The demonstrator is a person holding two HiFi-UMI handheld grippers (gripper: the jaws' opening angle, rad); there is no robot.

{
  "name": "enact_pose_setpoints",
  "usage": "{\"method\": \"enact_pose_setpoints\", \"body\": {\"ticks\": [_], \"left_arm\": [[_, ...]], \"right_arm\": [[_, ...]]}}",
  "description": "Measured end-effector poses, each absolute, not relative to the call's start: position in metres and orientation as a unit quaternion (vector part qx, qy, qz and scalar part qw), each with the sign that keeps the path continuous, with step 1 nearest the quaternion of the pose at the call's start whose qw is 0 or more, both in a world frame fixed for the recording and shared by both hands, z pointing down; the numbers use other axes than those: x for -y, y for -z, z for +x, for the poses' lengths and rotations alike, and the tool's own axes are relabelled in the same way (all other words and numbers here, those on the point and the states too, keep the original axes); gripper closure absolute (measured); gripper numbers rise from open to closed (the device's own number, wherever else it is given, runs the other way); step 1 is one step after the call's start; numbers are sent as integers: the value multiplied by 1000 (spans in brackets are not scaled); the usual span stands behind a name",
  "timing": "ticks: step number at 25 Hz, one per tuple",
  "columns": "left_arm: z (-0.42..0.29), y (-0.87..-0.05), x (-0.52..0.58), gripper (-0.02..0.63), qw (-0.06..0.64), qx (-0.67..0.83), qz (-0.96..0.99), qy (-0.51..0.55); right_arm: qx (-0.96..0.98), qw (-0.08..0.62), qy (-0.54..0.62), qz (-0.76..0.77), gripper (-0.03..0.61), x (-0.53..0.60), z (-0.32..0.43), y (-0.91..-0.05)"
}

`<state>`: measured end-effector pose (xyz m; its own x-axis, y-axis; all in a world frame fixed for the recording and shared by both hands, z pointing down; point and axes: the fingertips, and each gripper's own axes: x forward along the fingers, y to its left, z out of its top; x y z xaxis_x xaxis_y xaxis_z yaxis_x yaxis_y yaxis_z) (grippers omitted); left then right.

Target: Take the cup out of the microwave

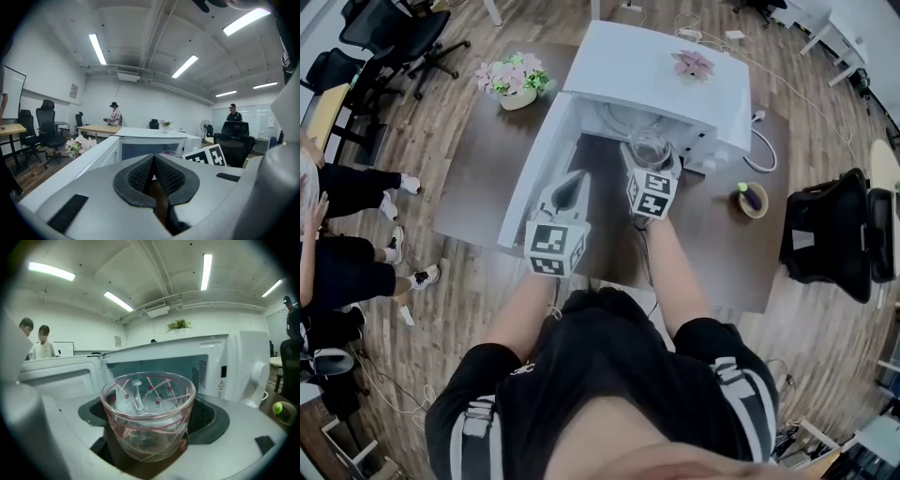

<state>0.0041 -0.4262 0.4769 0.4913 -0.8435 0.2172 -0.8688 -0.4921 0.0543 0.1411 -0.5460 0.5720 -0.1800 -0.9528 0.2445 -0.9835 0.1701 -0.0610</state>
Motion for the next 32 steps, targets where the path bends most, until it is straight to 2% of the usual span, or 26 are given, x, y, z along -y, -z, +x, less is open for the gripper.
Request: {"method": "enact_pose_setpoints", "body": {"ticks": [16,32], "left_arm": [[20,-428,385,612,62,442,894,-27],[23,-422,390,612,57,439,897,-23]], "right_arm": [[751,16,-48,659,103,421,138,-431],[749,18,-56,660,104,410,143,-432]]}}
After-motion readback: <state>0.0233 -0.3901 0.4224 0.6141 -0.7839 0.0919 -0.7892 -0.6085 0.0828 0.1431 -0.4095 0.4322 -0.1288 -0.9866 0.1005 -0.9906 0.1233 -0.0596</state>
